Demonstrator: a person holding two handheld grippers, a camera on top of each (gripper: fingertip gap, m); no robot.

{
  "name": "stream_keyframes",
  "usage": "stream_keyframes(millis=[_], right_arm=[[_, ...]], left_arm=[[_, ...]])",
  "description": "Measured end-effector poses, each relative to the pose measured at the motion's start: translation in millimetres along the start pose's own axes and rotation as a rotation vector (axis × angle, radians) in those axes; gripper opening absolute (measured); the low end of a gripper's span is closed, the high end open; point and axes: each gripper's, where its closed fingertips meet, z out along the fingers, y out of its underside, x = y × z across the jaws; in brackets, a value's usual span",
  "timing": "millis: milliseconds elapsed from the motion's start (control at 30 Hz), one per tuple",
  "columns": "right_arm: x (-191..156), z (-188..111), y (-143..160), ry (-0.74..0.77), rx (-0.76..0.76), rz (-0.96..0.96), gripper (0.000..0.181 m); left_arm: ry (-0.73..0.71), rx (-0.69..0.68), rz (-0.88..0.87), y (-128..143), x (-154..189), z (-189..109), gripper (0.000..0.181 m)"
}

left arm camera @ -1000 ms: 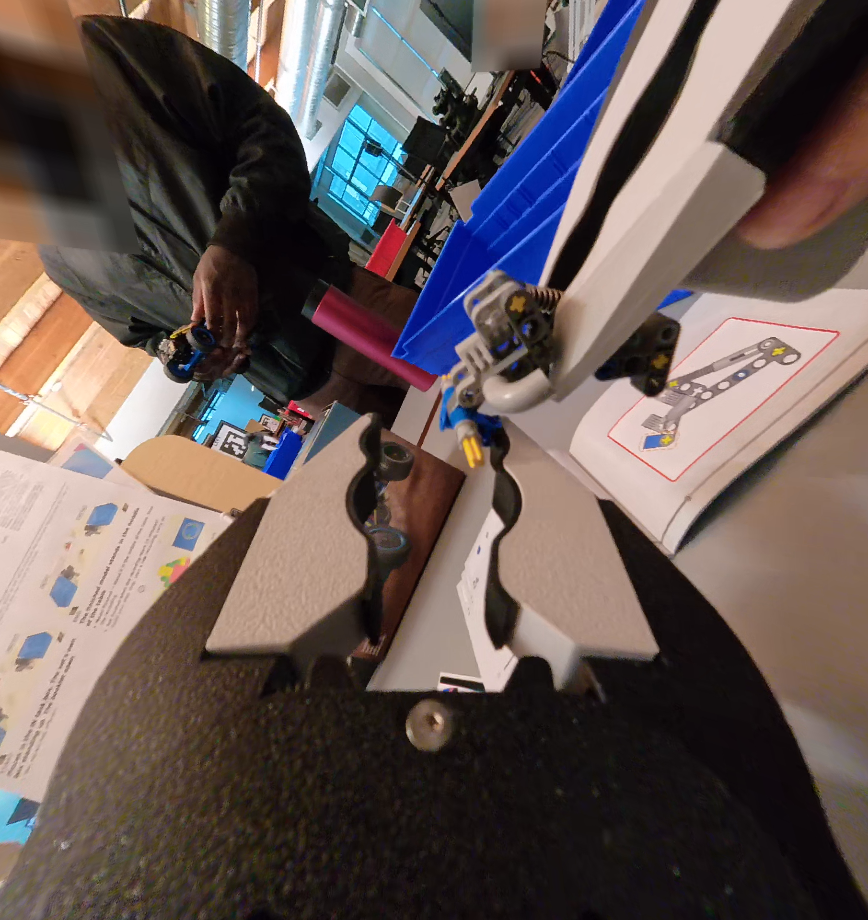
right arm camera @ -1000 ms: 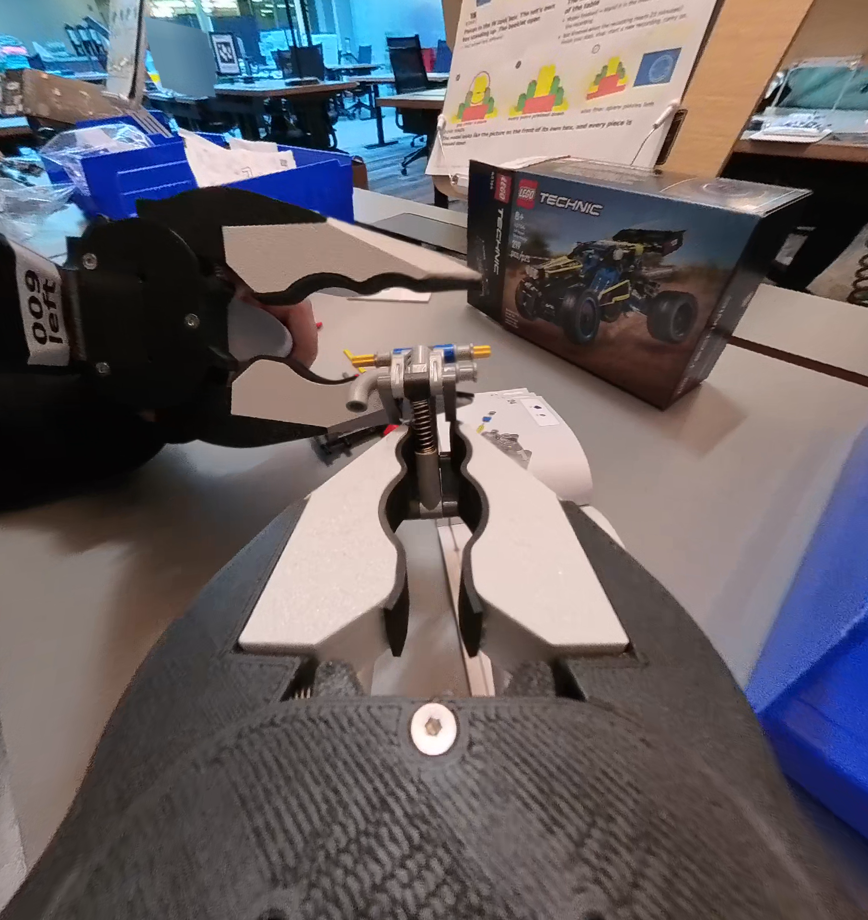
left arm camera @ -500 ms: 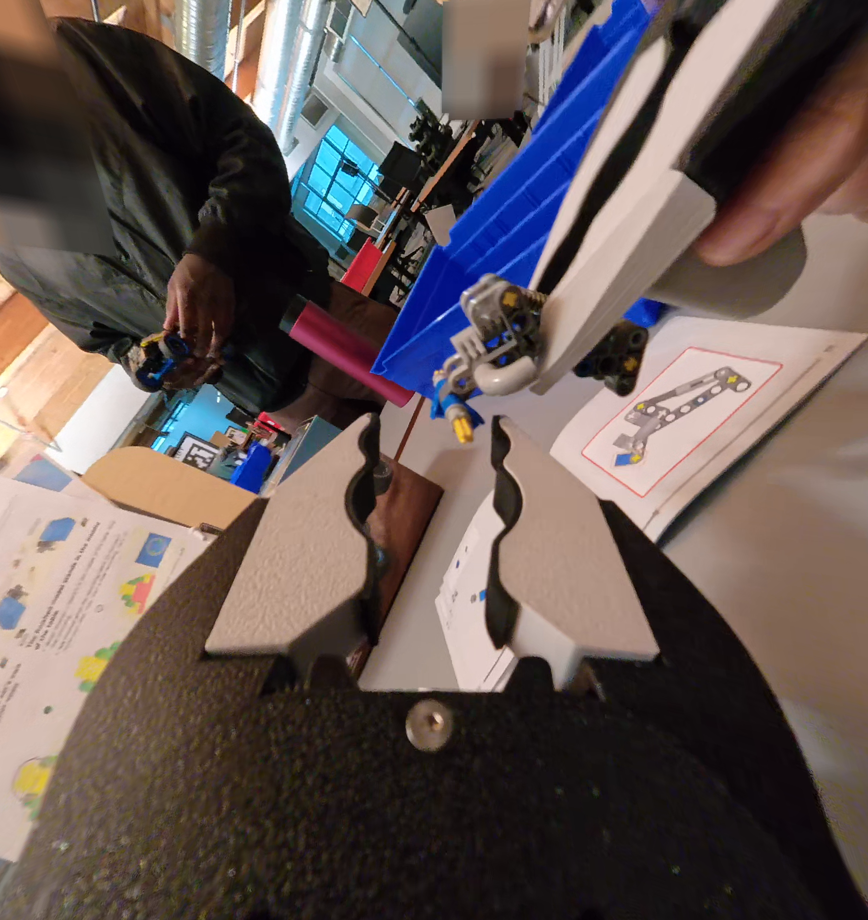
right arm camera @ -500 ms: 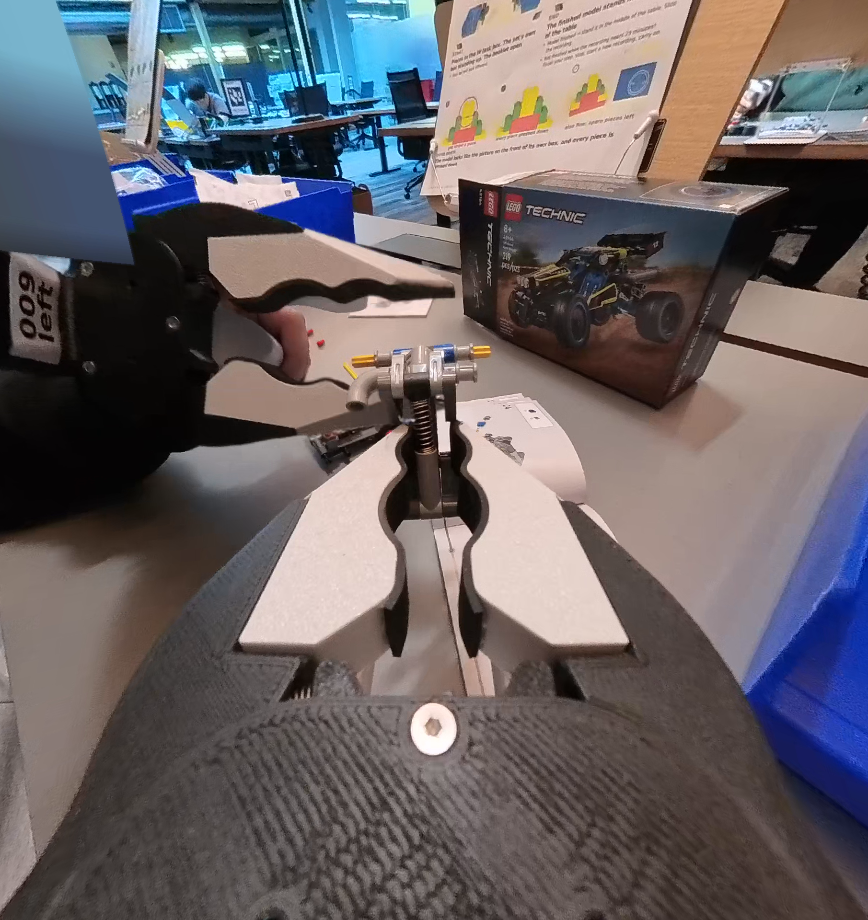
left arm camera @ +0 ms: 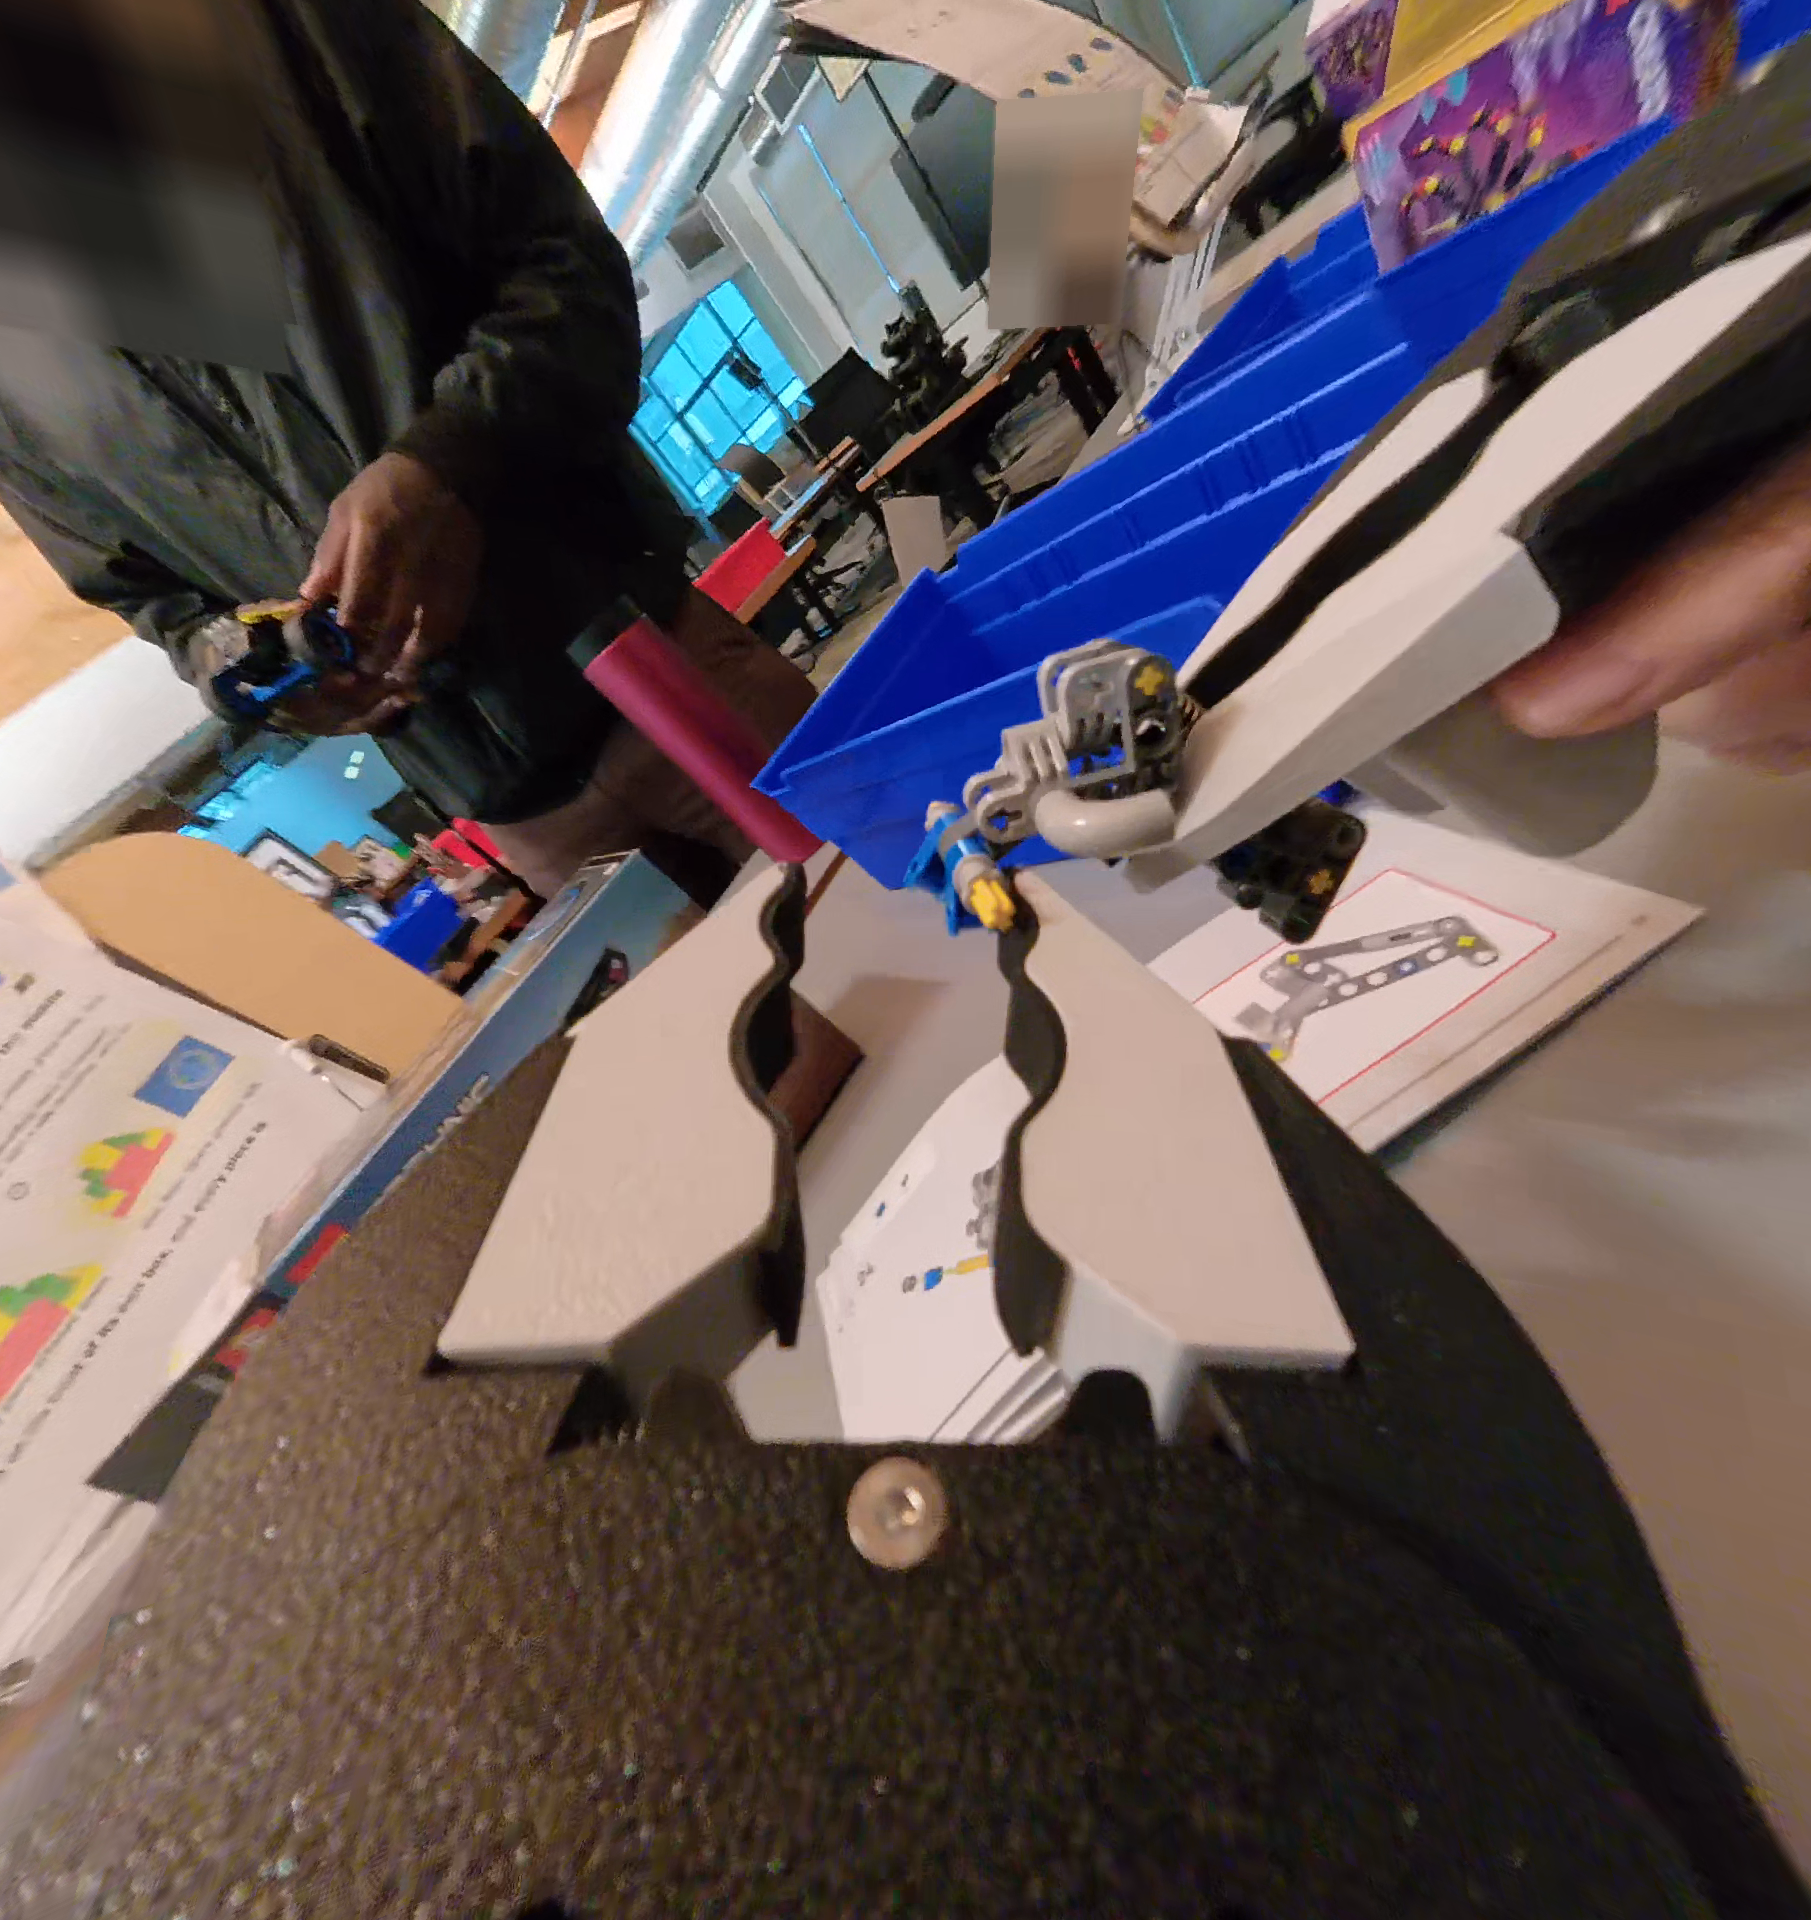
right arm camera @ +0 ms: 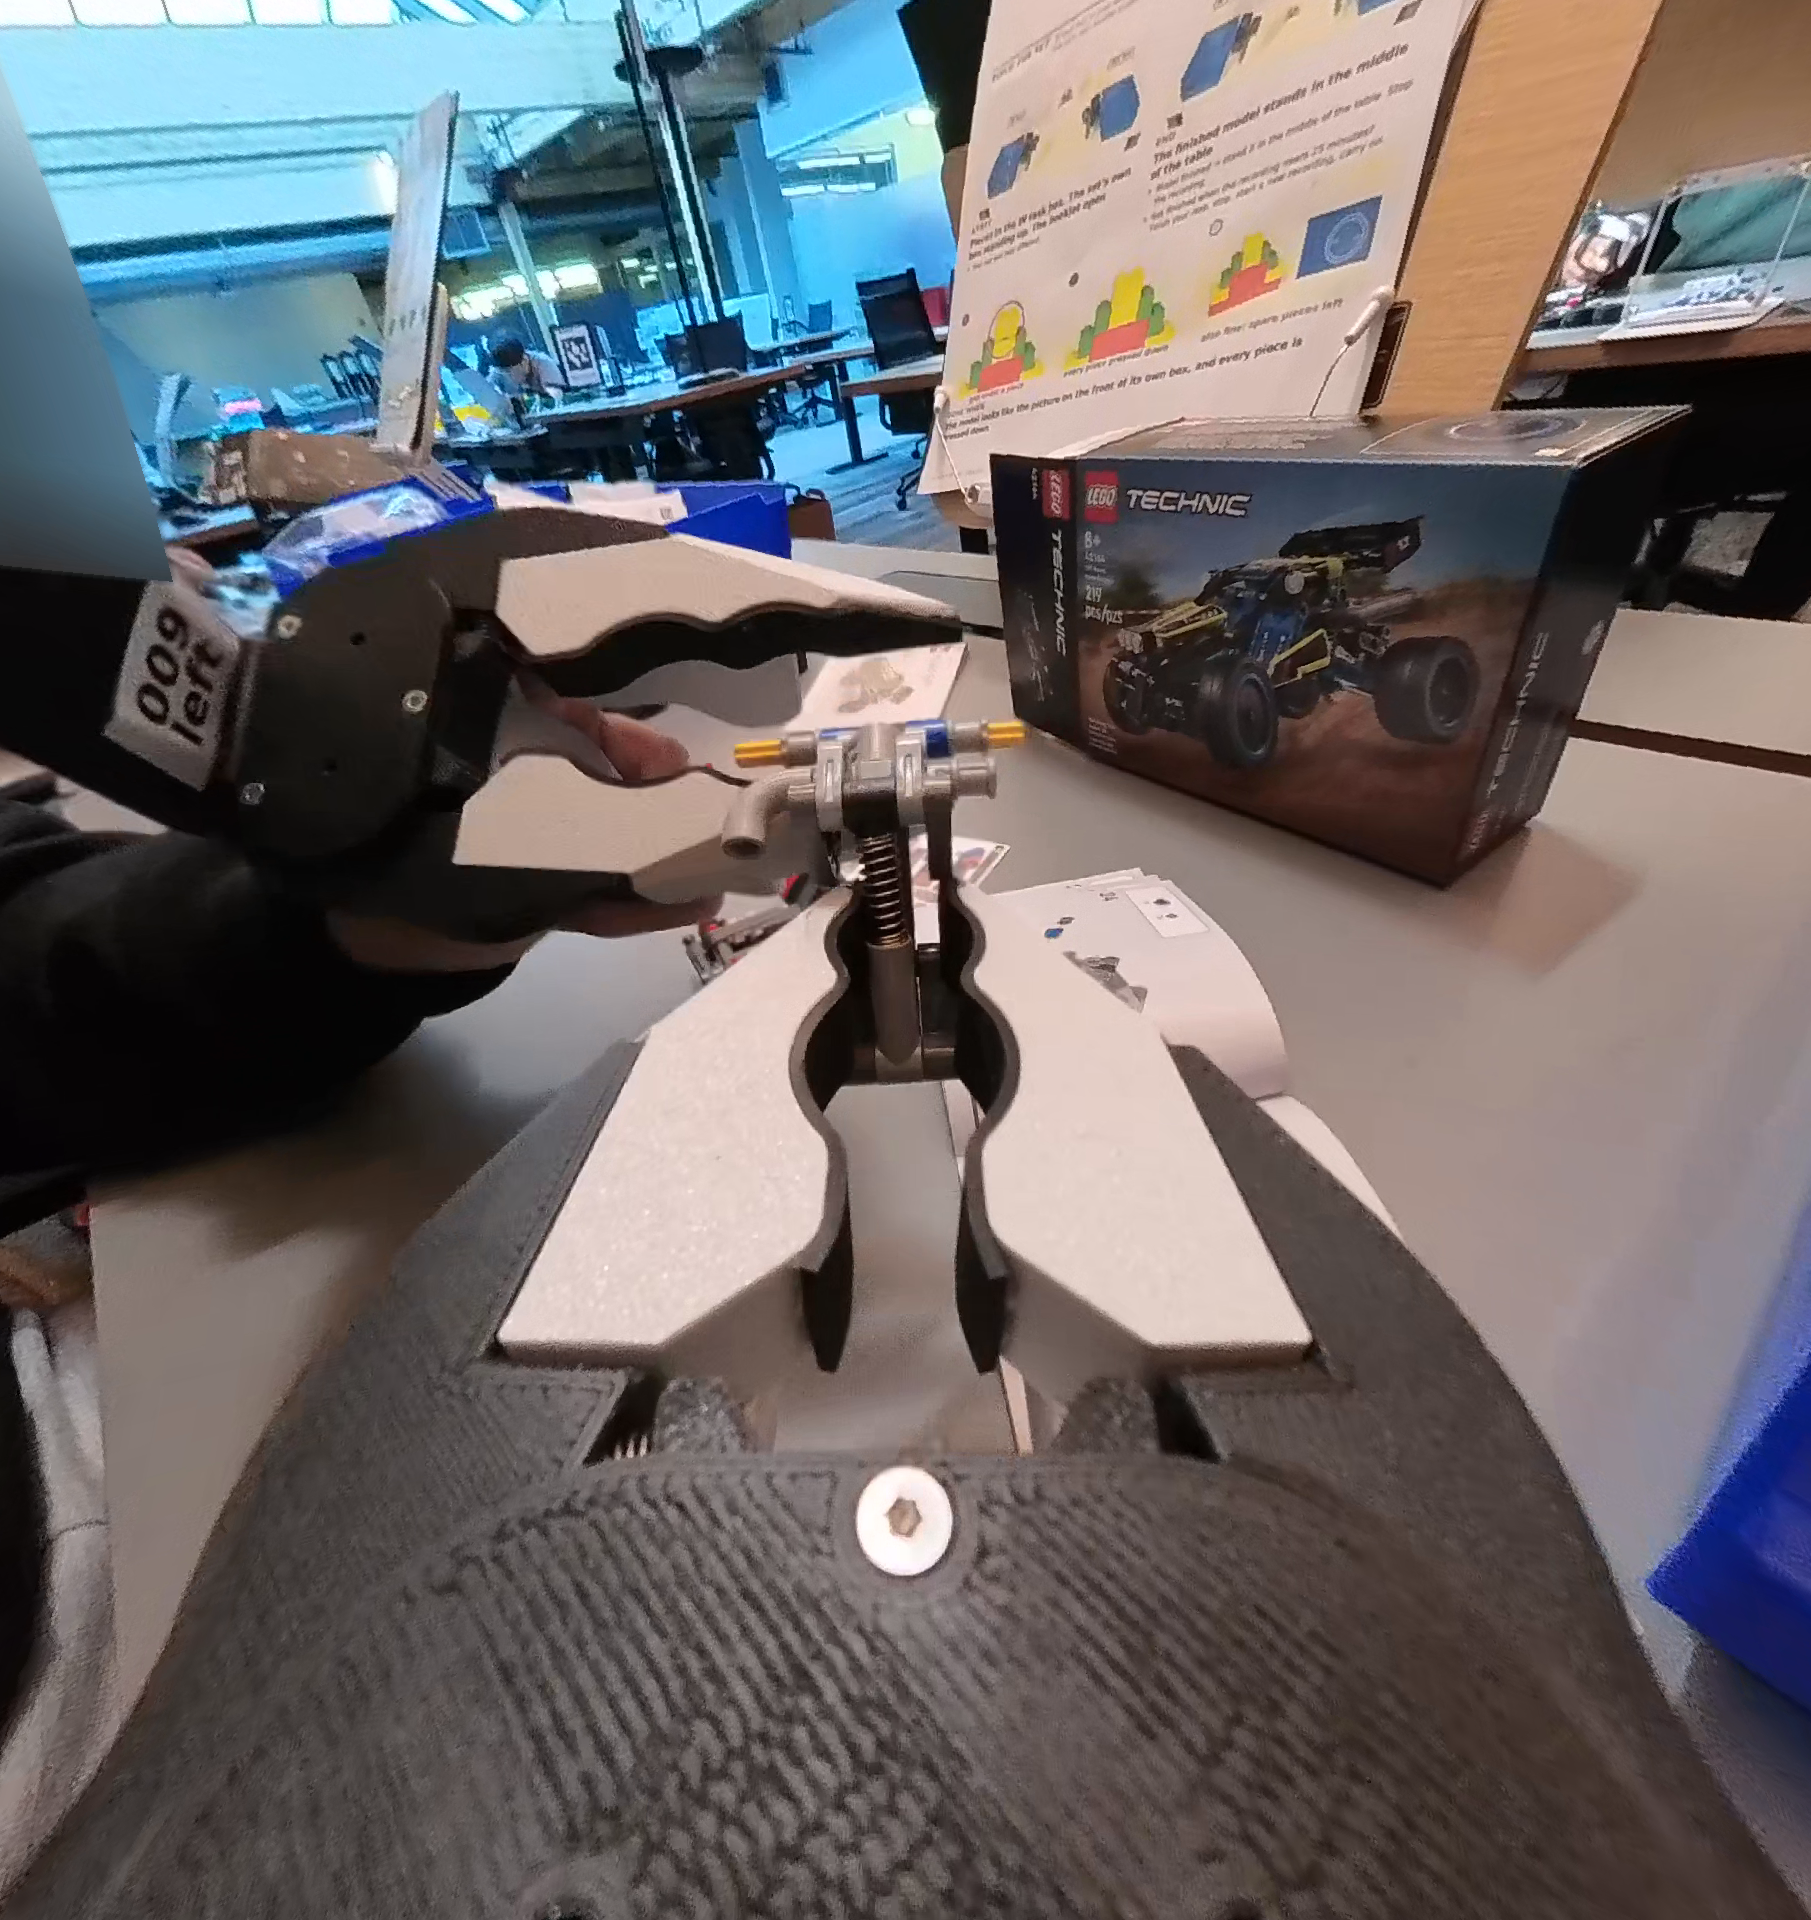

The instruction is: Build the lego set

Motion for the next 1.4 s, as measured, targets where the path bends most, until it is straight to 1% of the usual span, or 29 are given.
stream_keyframes(millis=[167, 267, 567, 833, 1200, 1267, 1300, 1333, 1400], right_arm=[[0, 0, 1, 0.004, -0.016, -0.013, 0.01], [0, 0, 3, 0.006, -0.023, -0.02, 0.01], [0, -2, 2, -0.005, -0.016, -0.044, 0.01], [4, -2, 7, 0.042, -0.076, -0.114, 0.01], [4, -2, 10, 0.046, -0.094, -0.119, 0.01], [4, -4, 12, 0.036, -0.115, -0.124, 0.01], [5, -6, 15, 0.026, -0.142, -0.133, 0.01], [6, -10, 19, 0.022, -0.18, -0.147, 0.011], [11, -19, 29, 0.033, -0.274, -0.201, 0.011]], left_arm=[[-0.104, -0.013, 0.225, -1, -4, -1, 0.031], [-0.134, -0.018, 0.297, -1, -4, -2, 0.031], [-0.138, -0.013, 0.292, 0, -8, -2, 0.033], [-0.112, -0.022, 0.31, 3, 1, 1, 0.034], [-0.112, -0.03, 0.32, 3, 1, 1, 0.037], [-0.091, -0.027, 0.324, 3, 4, 1, 0.038], [-0.055, -0.024, 0.33, 4, 9, 2, 0.04], [0.015, -0.022, 0.34, 7, 18, 2, 0.041], [0.218, -0.044, 0.376, 19, 42, -1, 0.039]])
